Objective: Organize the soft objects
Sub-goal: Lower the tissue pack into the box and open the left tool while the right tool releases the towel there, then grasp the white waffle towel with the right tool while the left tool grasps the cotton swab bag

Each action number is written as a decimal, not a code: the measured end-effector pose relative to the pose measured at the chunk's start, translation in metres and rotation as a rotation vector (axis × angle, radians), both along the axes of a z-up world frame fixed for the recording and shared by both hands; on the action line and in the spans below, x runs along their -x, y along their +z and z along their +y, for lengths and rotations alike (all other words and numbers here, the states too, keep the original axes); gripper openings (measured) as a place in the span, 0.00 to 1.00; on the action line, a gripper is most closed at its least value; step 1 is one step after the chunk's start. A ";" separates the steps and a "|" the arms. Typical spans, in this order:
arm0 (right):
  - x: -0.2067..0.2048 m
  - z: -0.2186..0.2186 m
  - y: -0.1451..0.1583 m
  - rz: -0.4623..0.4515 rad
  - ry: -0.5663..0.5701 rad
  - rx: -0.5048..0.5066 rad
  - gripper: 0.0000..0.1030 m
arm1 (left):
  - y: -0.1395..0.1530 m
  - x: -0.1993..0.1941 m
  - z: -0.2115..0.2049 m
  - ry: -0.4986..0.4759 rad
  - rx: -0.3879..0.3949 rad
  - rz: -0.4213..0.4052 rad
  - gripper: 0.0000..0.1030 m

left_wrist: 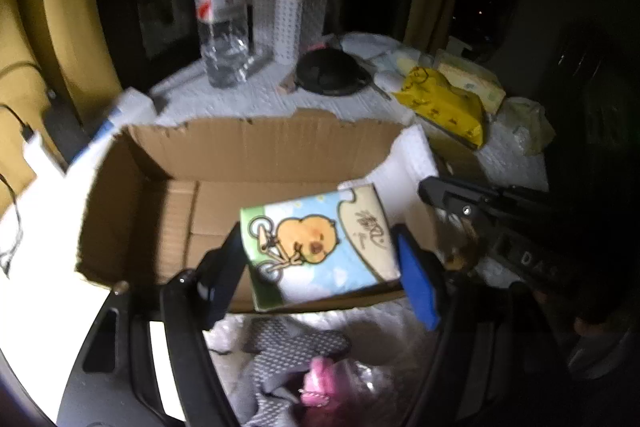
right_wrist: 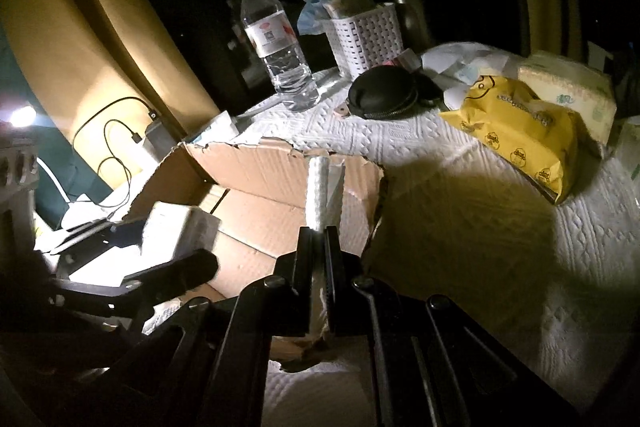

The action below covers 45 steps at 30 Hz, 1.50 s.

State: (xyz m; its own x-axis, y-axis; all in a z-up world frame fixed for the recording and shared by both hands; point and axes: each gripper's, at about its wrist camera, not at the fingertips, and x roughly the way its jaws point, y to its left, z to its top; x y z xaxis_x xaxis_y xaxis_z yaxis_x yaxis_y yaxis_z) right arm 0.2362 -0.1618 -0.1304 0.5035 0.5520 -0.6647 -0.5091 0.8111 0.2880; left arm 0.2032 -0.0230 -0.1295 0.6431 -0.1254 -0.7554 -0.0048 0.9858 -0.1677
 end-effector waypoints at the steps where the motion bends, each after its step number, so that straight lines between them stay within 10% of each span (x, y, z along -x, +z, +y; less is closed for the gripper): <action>1: 0.000 0.000 0.001 0.000 0.003 0.001 0.06 | -0.002 -0.001 0.000 0.000 0.006 0.006 0.70; 8: 0.004 -0.005 0.008 -0.019 -0.006 -0.004 0.21 | 0.003 0.003 -0.004 0.003 -0.001 -0.014 0.88; 45: 0.101 -0.027 0.032 -0.048 -0.076 0.040 0.46 | 0.030 0.120 0.014 0.066 0.003 -0.074 0.88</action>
State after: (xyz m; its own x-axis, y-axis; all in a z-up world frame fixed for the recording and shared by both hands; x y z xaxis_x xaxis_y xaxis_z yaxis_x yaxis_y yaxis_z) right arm 0.1351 -0.1883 -0.0986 0.5746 0.4848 -0.6594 -0.4581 0.8581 0.2318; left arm 0.0828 -0.0094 -0.0997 0.7042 -0.0833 -0.7051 -0.0568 0.9833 -0.1729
